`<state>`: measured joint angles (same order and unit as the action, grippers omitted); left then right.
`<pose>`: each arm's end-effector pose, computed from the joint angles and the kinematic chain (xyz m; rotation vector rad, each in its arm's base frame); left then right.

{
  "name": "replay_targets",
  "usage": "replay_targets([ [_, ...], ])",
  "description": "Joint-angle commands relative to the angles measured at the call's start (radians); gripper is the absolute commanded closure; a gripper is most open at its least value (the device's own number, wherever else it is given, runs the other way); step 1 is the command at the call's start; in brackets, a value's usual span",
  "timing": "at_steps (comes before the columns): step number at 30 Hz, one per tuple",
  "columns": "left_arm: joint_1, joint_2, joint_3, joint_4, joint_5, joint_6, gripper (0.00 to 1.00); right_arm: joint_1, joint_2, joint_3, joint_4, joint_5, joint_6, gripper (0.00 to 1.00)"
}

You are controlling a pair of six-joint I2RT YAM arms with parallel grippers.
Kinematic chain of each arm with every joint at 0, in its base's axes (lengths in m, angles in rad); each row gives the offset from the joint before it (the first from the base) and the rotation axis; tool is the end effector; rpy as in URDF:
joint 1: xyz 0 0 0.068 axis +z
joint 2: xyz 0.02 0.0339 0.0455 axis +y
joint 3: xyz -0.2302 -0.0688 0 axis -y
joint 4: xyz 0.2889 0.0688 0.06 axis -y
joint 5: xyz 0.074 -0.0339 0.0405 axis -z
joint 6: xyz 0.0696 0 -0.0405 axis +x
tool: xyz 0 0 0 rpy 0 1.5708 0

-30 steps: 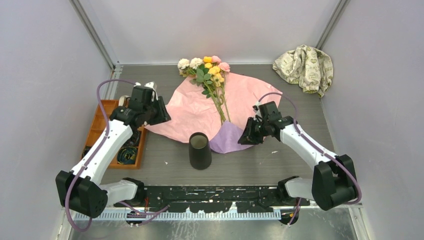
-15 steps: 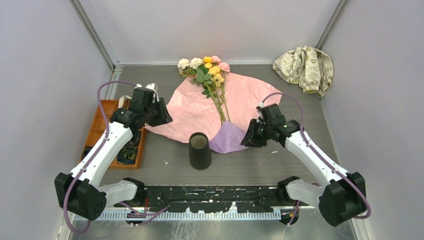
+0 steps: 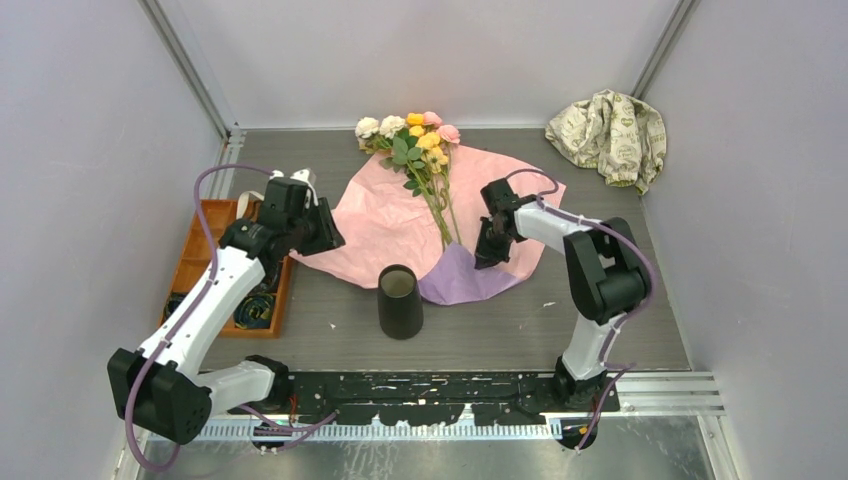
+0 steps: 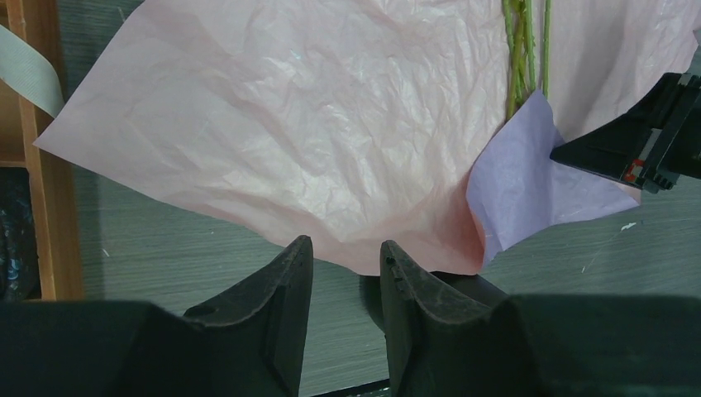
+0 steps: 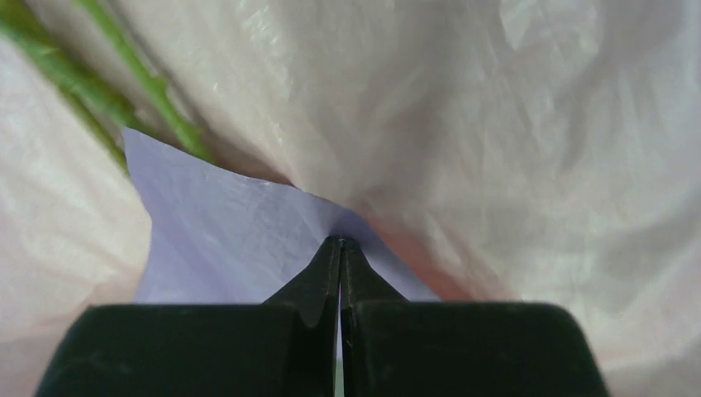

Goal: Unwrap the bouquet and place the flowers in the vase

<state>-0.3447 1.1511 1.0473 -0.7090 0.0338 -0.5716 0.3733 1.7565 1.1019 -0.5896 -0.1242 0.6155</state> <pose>0.2989 -0.1098 0.2492 -0.2594 2.4219 -0.4659 0.3452 0.1445 0.0759 0.3195 2.8704 0.3839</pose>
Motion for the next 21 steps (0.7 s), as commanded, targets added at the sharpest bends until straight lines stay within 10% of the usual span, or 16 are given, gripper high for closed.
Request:
replay_targets([
  [1,-0.006,-0.024,0.001,0.027,-0.008,0.003,0.63,-0.001,0.073,0.073,0.075,0.018,-0.003,0.97],
  [21,-0.007,-0.024,-0.006,0.027,-0.026,0.018,0.63,-0.068,0.166,0.248,0.007,0.087,-0.046,0.99],
])
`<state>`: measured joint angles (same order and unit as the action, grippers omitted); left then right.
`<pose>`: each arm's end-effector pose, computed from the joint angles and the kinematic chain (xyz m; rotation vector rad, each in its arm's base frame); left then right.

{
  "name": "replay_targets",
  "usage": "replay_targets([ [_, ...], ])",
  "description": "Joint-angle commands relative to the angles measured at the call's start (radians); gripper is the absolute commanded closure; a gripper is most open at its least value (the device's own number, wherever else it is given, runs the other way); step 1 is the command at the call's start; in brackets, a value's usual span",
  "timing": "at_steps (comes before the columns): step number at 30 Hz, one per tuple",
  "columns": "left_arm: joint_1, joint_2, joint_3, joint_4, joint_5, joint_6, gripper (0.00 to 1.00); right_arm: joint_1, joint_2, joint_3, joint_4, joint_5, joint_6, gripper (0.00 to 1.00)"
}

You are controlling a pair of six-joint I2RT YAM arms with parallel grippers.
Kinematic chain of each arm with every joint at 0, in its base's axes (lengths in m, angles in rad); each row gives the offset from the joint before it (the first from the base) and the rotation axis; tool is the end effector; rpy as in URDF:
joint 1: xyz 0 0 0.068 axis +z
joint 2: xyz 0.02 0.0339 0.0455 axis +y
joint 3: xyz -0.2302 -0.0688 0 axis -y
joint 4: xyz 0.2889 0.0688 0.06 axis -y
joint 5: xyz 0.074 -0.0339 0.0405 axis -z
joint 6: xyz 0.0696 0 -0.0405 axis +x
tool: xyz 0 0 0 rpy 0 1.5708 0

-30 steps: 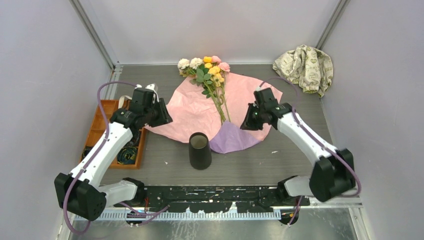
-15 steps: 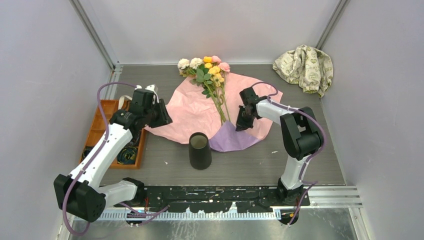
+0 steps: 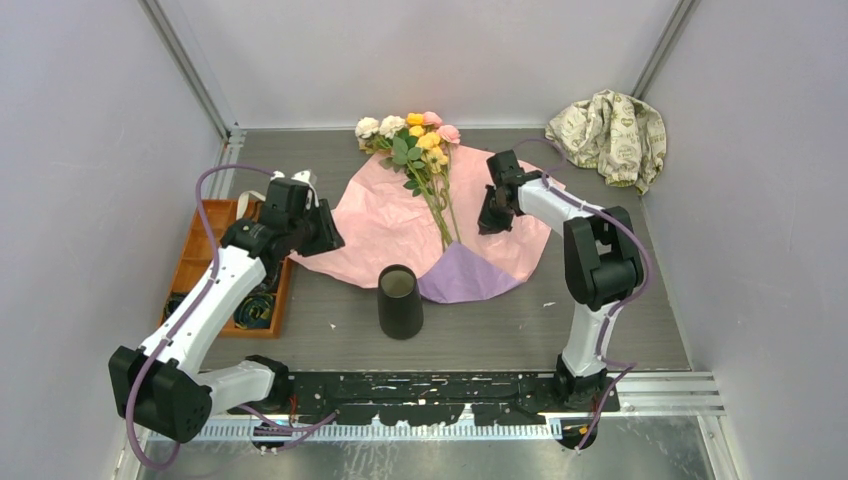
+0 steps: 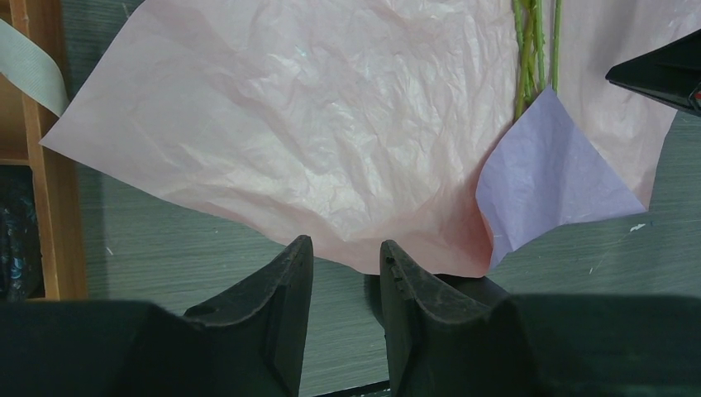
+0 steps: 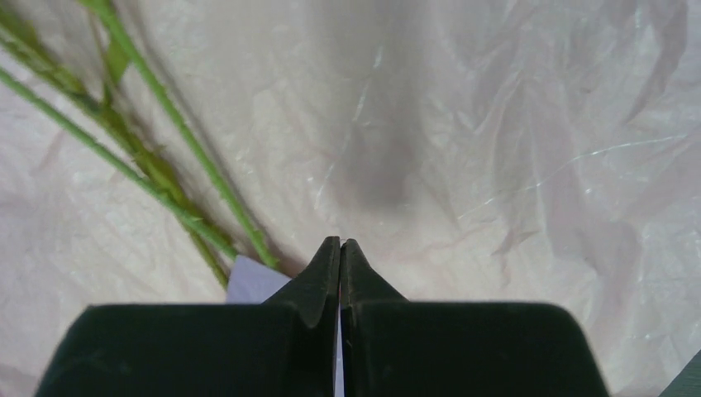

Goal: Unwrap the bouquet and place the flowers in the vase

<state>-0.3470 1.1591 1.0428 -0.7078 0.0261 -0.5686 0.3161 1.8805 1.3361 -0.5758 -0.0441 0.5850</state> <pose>0.2997 -0.1103 0.2452 -0.2579 2.4313 -0.4519 0.4086 0.1369 0.1052 0.3531 2.7134 0.3274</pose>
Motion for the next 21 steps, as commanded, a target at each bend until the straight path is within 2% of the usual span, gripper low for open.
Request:
replay_targets([
  [1,-0.004,-0.034,-0.002,0.023,-0.018,0.016,0.63,-0.01,0.046,0.0,-0.003,-0.01,-0.02,0.99],
  [8,-0.004,-0.025,-0.007,0.032,-0.009,0.008,0.63,-0.01,-0.032,-0.162,0.051,-0.131,-0.034,0.99],
  [16,-0.009,-0.021,-0.013,0.046,0.005,-0.005,0.63,0.009,-0.159,-0.364,0.159,-0.409,-0.038,0.97],
  [21,-0.013,-0.028,-0.013,0.041,0.003,-0.006,0.63,0.057,-0.263,-0.447,0.176,-0.459,-0.014,0.96],
])
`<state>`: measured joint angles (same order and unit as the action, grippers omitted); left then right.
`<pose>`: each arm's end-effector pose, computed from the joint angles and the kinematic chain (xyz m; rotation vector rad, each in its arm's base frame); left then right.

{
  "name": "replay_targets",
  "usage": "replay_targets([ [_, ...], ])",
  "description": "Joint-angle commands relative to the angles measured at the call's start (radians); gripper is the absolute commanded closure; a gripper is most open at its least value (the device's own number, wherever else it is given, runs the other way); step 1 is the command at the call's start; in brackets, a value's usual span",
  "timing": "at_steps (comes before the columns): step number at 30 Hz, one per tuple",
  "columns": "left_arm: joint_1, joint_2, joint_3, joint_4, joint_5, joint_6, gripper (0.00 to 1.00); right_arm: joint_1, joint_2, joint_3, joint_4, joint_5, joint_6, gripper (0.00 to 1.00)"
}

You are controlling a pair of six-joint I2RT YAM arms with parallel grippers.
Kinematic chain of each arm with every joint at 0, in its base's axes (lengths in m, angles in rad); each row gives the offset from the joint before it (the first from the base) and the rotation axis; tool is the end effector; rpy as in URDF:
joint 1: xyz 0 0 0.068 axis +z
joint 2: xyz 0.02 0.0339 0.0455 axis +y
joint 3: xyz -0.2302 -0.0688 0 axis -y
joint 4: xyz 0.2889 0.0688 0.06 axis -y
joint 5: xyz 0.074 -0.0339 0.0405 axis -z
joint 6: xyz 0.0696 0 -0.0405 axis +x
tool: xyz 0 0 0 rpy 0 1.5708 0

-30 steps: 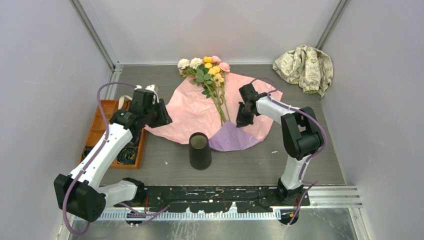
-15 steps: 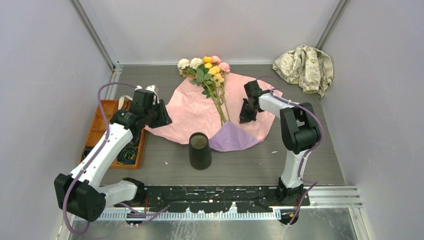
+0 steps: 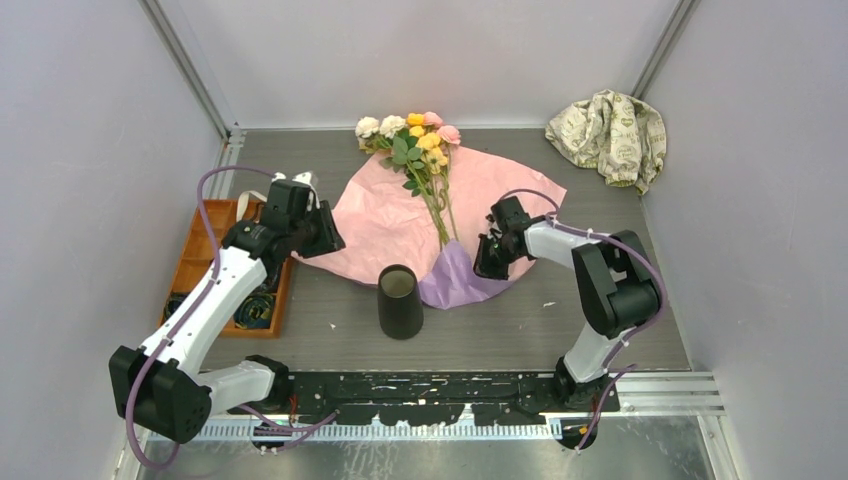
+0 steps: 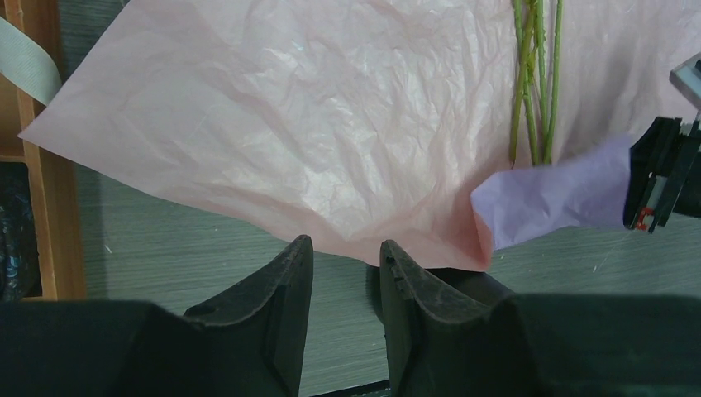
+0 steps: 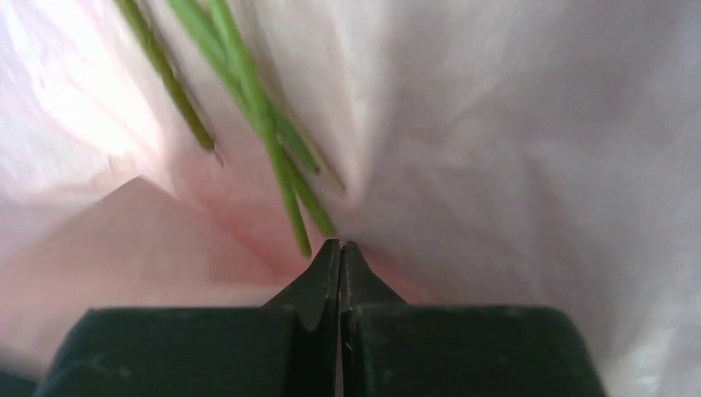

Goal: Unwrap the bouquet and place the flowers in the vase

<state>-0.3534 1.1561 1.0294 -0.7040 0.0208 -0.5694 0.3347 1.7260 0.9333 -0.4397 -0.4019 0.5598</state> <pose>0.2981 -0.1115 0.2412 -0.2544 2.4377 -0.4461 0.3187 0.1397 0.0471 0.2268 2.9102 0.7513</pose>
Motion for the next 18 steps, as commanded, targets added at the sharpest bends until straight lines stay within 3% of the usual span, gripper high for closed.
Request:
replay_targets([
  [1,-0.006,-0.026,0.001,0.035,0.008,-0.005,0.63,0.048,-0.135,-0.062,0.034,-0.104,0.015,0.95],
  [10,-0.017,-0.012,-0.009,0.053,0.021,-0.017,0.63,0.124,-0.394,-0.127,-0.108,-0.042,0.015,0.89],
  [18,-0.029,0.004,-0.016,0.06,0.019,-0.017,0.63,0.169,-0.429,-0.25,-0.109,-0.017,0.061,0.87],
])
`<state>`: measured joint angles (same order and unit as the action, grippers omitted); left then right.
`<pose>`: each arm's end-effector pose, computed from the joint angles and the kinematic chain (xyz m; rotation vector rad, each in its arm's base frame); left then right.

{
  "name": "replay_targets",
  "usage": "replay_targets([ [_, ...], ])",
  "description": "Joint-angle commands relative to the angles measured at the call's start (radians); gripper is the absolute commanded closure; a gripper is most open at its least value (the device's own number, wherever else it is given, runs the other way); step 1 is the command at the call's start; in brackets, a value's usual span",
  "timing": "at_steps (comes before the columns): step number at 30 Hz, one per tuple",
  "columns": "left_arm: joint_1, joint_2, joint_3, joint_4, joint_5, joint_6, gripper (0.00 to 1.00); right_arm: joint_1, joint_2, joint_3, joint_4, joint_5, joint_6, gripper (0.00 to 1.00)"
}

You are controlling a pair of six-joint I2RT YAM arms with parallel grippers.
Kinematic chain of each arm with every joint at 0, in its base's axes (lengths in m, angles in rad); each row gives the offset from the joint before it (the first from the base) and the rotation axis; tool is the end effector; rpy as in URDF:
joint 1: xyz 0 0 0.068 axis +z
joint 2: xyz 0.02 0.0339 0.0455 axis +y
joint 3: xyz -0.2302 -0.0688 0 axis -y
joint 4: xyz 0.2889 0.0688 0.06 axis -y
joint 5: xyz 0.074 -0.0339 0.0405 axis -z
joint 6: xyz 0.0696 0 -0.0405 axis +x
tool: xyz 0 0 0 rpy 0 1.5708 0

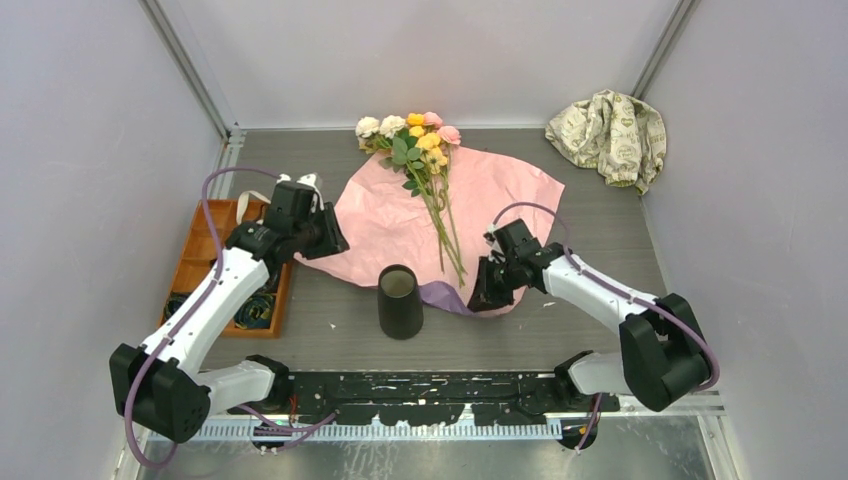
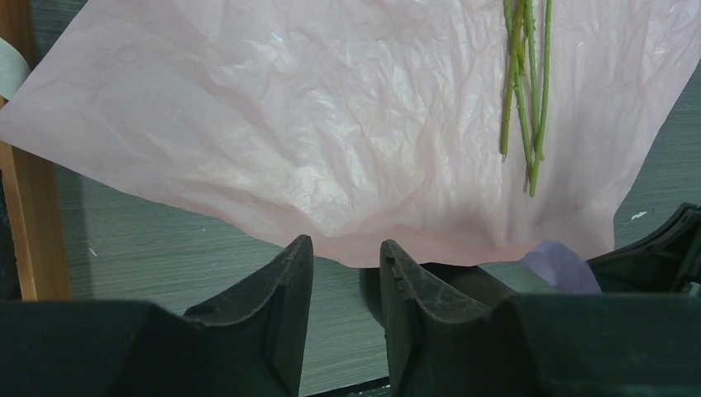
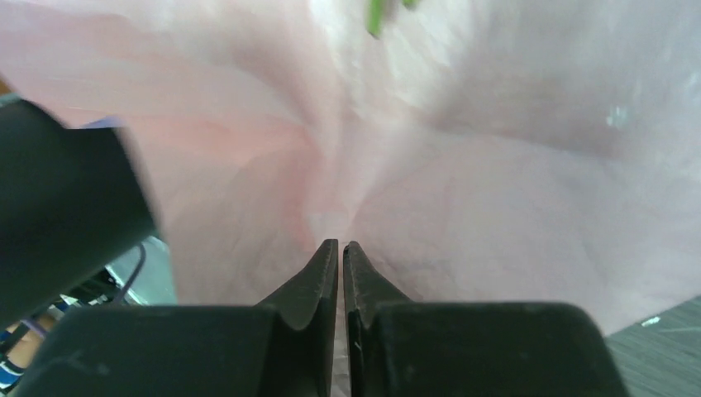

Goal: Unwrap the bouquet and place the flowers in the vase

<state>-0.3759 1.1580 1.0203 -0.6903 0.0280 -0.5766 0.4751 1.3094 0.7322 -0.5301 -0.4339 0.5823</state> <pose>0.2962 -0.1190 0.2384 -0.2324 2.4421 -0.4685 0.2504 0.1617 0.1058 0.0046 2.8332 0.8753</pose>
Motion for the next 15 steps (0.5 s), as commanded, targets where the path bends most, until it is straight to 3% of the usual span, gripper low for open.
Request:
replay_targets([
  [1,-0.007,0.003,-0.008,0.046,0.013,-0.008,0.63,0.045,-0.02,-0.061,-0.013,0.02,0.056,0.87],
  [9,-0.015,0.015,-0.015,0.057,0.014,-0.01,0.63,0.227,-0.082,-0.138,0.023,0.089,0.202,0.87],
  [15,-0.021,0.017,-0.017,0.055,0.015,-0.008,0.63,0.249,-0.075,-0.099,-0.04,0.165,0.222,0.82],
])
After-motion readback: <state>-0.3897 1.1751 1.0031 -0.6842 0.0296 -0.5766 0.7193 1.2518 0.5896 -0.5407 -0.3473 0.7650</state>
